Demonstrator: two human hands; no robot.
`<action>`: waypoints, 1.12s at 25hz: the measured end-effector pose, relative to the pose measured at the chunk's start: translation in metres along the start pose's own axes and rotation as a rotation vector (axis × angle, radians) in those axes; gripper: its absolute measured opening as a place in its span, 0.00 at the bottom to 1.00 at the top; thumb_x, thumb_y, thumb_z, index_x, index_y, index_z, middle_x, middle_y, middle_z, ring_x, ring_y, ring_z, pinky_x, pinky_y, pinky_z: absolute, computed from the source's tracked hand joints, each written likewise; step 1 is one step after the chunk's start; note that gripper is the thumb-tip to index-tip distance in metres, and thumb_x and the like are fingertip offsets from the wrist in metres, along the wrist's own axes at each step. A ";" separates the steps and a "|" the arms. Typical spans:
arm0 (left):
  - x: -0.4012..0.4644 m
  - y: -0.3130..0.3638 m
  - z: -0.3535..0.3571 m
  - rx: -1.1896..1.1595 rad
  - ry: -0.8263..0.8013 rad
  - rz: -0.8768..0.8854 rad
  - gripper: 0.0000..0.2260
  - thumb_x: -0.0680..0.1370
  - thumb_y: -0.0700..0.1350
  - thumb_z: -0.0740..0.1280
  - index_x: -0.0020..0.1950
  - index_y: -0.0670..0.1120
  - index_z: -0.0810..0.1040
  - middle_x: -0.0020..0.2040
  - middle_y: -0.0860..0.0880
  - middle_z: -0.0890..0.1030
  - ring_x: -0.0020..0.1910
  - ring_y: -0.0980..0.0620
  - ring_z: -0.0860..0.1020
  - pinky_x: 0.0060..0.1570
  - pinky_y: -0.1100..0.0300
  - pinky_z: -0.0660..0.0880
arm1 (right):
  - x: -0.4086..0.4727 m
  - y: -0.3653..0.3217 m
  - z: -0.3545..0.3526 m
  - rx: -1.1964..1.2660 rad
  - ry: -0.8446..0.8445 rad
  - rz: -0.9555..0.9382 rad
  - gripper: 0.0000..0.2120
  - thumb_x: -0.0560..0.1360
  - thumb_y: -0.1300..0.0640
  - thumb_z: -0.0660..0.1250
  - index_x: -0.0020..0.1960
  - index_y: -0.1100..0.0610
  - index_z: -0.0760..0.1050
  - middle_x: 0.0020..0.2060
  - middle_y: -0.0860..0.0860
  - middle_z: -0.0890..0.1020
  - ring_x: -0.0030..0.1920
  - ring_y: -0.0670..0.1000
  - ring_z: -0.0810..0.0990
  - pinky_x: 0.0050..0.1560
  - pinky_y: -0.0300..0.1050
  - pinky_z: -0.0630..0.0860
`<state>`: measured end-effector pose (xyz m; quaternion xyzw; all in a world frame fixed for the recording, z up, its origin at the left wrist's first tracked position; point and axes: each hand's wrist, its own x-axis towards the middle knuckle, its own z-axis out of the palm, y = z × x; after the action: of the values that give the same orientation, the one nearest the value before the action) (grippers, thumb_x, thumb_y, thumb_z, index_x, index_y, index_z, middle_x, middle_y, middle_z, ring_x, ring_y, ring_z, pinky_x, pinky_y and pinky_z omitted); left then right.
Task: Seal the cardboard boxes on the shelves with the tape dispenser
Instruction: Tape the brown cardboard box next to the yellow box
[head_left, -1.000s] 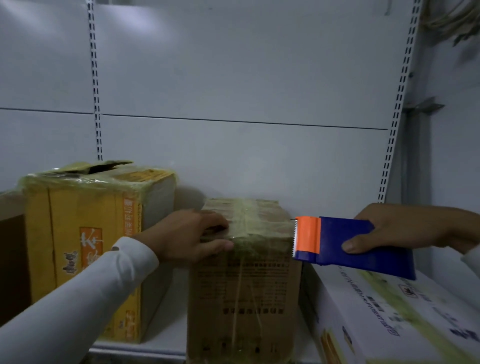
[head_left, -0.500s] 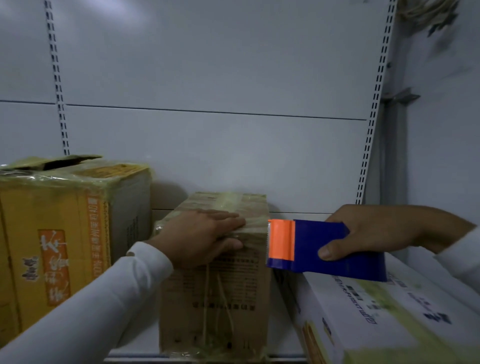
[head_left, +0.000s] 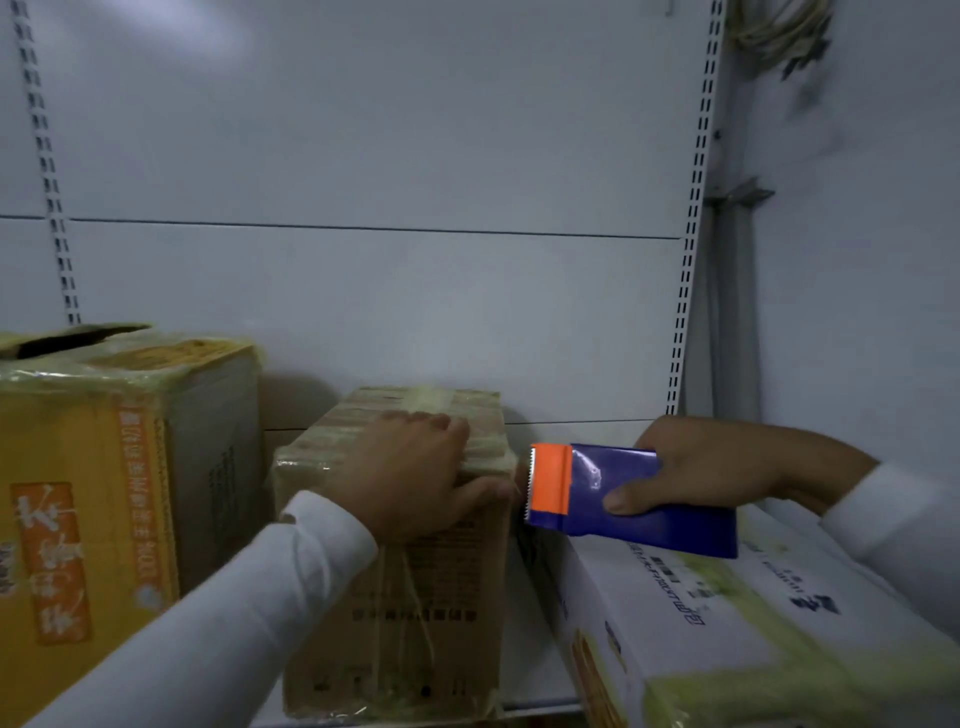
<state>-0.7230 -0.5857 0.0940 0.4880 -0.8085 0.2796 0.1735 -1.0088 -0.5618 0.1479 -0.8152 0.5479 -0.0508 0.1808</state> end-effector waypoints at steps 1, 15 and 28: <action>0.001 0.006 0.004 -0.020 0.014 -0.003 0.31 0.71 0.73 0.42 0.54 0.53 0.70 0.53 0.51 0.79 0.51 0.46 0.78 0.46 0.54 0.71 | 0.003 -0.003 0.003 -0.035 0.014 0.022 0.26 0.72 0.38 0.70 0.47 0.63 0.80 0.43 0.60 0.85 0.35 0.51 0.80 0.37 0.44 0.72; -0.002 0.003 0.010 -0.144 0.052 0.021 0.26 0.77 0.66 0.42 0.61 0.58 0.74 0.57 0.54 0.80 0.55 0.47 0.79 0.49 0.53 0.76 | 0.021 0.003 0.033 -0.688 0.393 0.215 0.19 0.72 0.37 0.66 0.36 0.51 0.67 0.31 0.46 0.71 0.31 0.48 0.70 0.30 0.42 0.63; 0.024 0.060 0.027 0.025 0.078 -0.334 0.21 0.73 0.63 0.53 0.53 0.49 0.71 0.49 0.49 0.80 0.46 0.48 0.77 0.49 0.53 0.70 | 0.007 0.036 0.047 -0.180 0.551 0.117 0.25 0.70 0.30 0.65 0.39 0.53 0.72 0.32 0.48 0.80 0.30 0.46 0.79 0.28 0.39 0.70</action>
<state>-0.7878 -0.5964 0.0692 0.6065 -0.7051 0.2758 0.2428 -1.0245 -0.5690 0.0910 -0.7505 0.6247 -0.2109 -0.0449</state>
